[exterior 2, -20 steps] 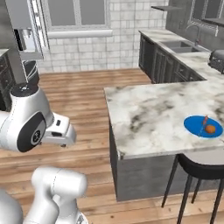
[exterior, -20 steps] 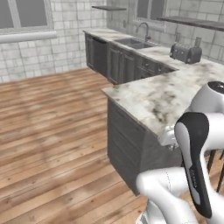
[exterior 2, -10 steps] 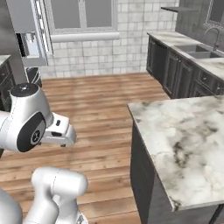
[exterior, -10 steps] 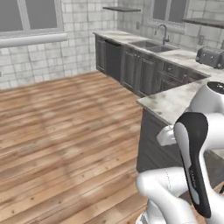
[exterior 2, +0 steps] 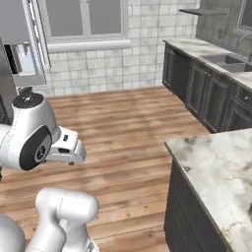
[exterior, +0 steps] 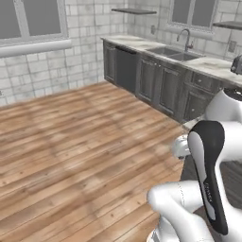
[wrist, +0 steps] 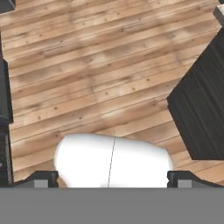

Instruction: Pick up the tangerine and kiwi from the fridge and place one fruit on each plate on the dining counter.

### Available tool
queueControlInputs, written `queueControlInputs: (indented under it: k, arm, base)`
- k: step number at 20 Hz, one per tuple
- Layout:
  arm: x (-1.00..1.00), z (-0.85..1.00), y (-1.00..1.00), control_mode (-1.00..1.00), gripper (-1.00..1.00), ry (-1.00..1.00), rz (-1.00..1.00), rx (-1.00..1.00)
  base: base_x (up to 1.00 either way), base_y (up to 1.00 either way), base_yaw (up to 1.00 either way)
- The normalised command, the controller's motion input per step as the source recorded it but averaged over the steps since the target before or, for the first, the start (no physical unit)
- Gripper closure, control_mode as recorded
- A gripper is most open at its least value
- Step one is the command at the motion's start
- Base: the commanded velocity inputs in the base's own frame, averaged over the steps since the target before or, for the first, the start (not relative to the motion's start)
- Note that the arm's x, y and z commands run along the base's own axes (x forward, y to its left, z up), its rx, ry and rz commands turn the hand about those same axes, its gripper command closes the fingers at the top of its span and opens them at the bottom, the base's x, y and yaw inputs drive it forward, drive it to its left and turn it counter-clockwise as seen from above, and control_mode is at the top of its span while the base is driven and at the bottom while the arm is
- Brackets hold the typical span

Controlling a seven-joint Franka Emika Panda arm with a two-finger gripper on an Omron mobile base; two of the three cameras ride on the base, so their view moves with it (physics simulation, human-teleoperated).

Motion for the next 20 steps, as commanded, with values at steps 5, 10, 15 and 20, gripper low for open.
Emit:
queueControlInputs:
  k: [5, 10, 15, 20]
  arm:
    - [0.0, 0.0, 0.0, 1.0, -1.0, 0.0, 0.0, 0.0]
    - [0.0, 0.0, 0.0, 1.0, -1.0, 0.0, 0.0, 0.0]
    - [0.0, 0.0, 0.0, 1.0, -1.0, 0.0, 0.0, 0.0]
    - [0.0, 0.0, 0.0, 1.0, -1.0, 0.0, 0.0, 0.0]
  base:
    - [1.0, 0.74, -0.24]
    - [1.0, 0.66, -0.24]
    - [1.0, 0.61, -0.2]
    - [1.0, 0.57, -0.17]
